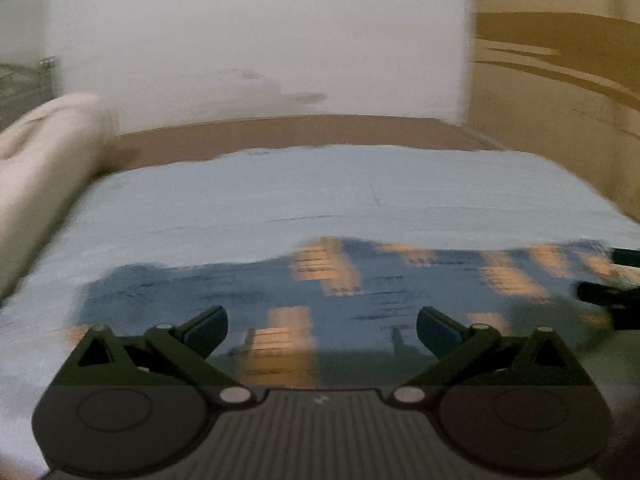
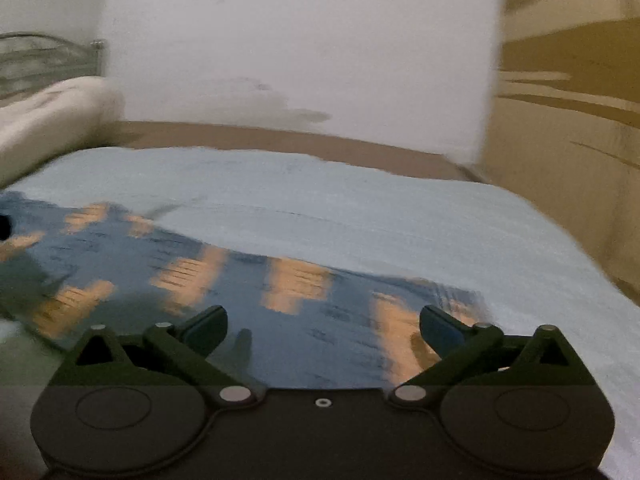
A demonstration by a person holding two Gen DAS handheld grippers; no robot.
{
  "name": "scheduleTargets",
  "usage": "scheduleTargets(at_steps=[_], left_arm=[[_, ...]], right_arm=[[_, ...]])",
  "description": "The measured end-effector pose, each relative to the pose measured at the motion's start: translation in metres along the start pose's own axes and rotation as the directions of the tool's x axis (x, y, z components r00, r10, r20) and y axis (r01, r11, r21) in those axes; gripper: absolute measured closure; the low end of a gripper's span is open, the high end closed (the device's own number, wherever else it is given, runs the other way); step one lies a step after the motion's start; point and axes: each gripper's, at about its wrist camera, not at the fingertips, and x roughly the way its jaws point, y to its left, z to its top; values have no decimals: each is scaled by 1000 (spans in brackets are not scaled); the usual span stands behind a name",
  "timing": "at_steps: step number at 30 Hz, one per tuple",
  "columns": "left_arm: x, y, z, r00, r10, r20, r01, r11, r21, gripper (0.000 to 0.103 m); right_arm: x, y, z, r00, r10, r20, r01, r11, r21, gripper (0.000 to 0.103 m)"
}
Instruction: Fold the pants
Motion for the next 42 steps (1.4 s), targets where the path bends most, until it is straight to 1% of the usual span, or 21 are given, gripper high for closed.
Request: scheduleTargets(at_steps=[2, 4, 6, 9, 12, 15, 17, 18, 19, 20, 21, 23, 24, 26, 28, 31, 33, 35, 37, 40, 42], left_arm=[[1, 40, -3, 996, 86, -7, -86, 995, -49, 1], [1, 75, -8, 989, 146, -9, -146, 984, -98, 1], [5, 107, -12, 983, 183, -15, -183, 972, -144, 1], [17, 145, -17, 983, 179, -33, -182, 959, -219, 1], [36, 173, -17, 991, 115, -63, -129, 942, -310, 2], [47, 187, -17, 997, 34, -64, -56, 925, -377, 13], [56, 190, -15, 998, -11, -61, -15, 917, -400, 32], [60, 188, -15, 998, -25, -62, -3, 915, -403, 39], [63, 187, -14, 997, -36, -64, 8, 915, -402, 57], [64, 183, -13, 997, -9, -71, -20, 919, -393, 76], [64, 181, -13, 996, 24, -81, -53, 925, -377, 82], [59, 180, -10, 996, 44, -77, -70, 924, -377, 92], [54, 180, -10, 996, 53, -66, -75, 923, -377, 94], [45, 179, -7, 995, 91, -46, -101, 929, -355, 95], [45, 177, -5, 992, 106, -66, -122, 937, -328, 95], [49, 170, -7, 989, 119, -89, -140, 951, -276, 91], [46, 166, -6, 987, 140, -80, -156, 954, -257, 75], [39, 159, -5, 984, 165, -64, -176, 955, -239, 31], [33, 150, -3, 977, 209, -34, -212, 955, -209, 21], [30, 129, -1, 962, 273, -12, -273, 954, -123, 14], [32, 116, -3, 958, 288, -14, -288, 955, -66, 12]], right_arm=[[14, 19, 12, 996, 90, -17, -90, 996, -14, 1], [30, 39, 25, 986, 164, -43, -165, 986, -27, 1], [47, 62, 39, 974, 219, -57, -221, 974, -46, 1], [74, 97, 60, 960, 271, -75, -276, 958, -81, 1], [106, 126, 79, 951, 290, -103, -300, 948, -103, 1], [138, 152, 94, 950, 282, -135, -300, 945, -134, 1], [155, 170, 100, 948, 280, -149, -302, 941, -155, 1], [163, 177, 102, 946, 282, -160, -308, 937, -166, 1], [170, 183, 102, 944, 280, -172, -310, 934, -178, 1], [175, 187, 101, 945, 277, -177, -308, 932, -188, 1], [180, 192, 101, 946, 271, -179, -304, 931, -199, 1], [187, 196, 100, 950, 257, -178, -291, 934, -207, 1], [191, 197, 102, 955, 243, -173, -276, 939, -207, 1], [194, 196, 102, 964, 211, -159, -241, 949, -202, 1], [198, 193, 102, 975, 167, -146, -195, 960, -201, 1], [205, 185, 99, 977, 152, -152, -178, 968, -177, 1], [201, 182, 100, 978, 150, -144, -174, 970, -171, 1], [189, 180, 101, 980, 154, -128, -177, 966, -190, 1], [171, 178, 100, 974, 190, -120, -211, 958, -197, 1], [140, 175, 87, 959, 250, -131, -275, 932, -235, 1], [122, 175, 73, 959, 242, -147, -277, 912, -303, 1]])
